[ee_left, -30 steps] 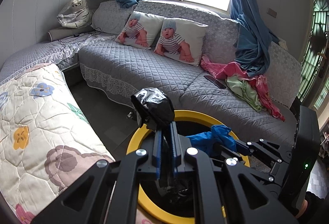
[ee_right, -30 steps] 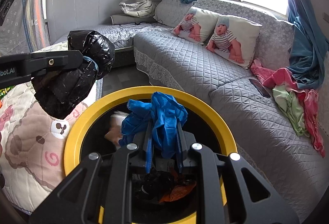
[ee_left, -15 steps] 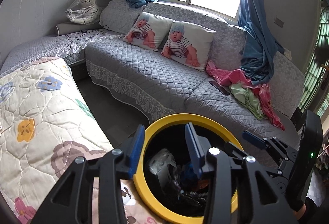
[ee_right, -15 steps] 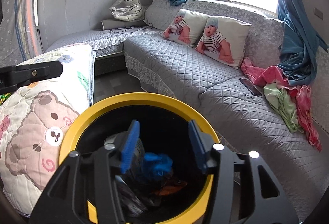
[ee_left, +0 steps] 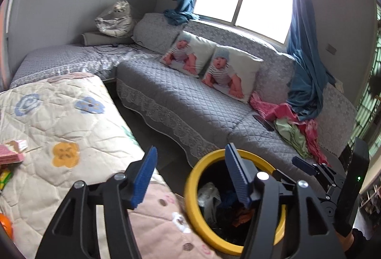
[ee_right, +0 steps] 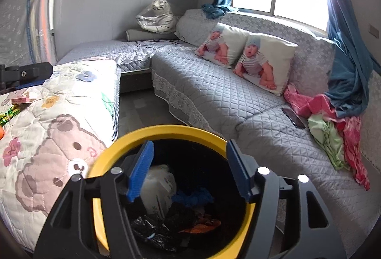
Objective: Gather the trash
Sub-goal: 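Move both open tools back over the bed toward the pink box and orange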
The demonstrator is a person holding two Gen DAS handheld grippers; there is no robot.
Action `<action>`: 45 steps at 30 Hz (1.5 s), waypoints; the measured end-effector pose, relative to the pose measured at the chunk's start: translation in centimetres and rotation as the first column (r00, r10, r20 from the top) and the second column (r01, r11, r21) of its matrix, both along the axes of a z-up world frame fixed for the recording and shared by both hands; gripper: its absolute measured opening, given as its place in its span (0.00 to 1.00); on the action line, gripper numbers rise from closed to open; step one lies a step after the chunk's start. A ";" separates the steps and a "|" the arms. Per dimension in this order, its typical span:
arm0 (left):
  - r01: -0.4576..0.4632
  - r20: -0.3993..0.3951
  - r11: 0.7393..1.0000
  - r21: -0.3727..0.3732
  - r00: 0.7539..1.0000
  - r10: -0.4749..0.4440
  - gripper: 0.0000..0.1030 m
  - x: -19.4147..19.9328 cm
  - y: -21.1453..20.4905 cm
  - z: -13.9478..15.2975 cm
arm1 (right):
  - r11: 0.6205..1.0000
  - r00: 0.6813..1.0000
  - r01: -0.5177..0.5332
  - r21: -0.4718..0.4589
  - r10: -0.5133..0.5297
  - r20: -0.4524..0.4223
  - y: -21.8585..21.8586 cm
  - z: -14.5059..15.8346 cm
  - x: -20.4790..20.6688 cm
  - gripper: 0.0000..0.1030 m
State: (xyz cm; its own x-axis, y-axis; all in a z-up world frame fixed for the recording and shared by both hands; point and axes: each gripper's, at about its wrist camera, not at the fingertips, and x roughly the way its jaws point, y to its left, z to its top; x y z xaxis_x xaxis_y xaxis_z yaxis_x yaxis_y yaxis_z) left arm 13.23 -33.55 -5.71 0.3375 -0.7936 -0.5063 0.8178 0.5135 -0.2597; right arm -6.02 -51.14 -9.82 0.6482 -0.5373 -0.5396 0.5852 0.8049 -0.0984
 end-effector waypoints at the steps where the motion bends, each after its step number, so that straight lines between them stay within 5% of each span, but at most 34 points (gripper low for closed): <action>1: -0.016 0.007 1.000 -0.003 1.000 0.016 0.56 0.5 0.8 0.3 | 1.000 1.000 -0.018 -0.007 0.018 0.002 0.5 0.3 0.5 0.60; 10: -0.190 0.082 0.981 -0.048 0.978 0.194 0.75 3.7 8.9 2.6 | 0.975 0.976 -0.214 -0.063 0.216 0.027 6.0 2.3 6.1 0.67; 15: -0.281 0.079 0.957 -0.073 0.955 0.287 0.76 5.3 13.7 3.1 | 0.944 0.944 -0.323 -0.072 0.327 0.051 9.6 2.9 9.4 0.67; 37: -0.613 0.135 0.789 -0.055 0.778 0.614 0.92 7.5 30.7 3.6 | 0.780 0.778 -0.615 -0.116 0.624 0.076 21.5 3.4 18.3 0.82; 45: -0.644 0.111 0.764 -0.018 0.759 0.642 0.92 10.1 35.3 1.3 | 0.731 0.736 -0.671 -0.123 0.677 0.012 24.0 1.8 21.8 0.82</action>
State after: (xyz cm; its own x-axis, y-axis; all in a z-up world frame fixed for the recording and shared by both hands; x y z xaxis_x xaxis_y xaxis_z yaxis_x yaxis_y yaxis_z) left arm 23.35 1.79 -4.45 0.8160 -0.3606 -0.4517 0.3144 0.9327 -0.1766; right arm 15.80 -27.13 -8.02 0.8872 0.0016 -0.4613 -0.1004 0.9767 -0.1896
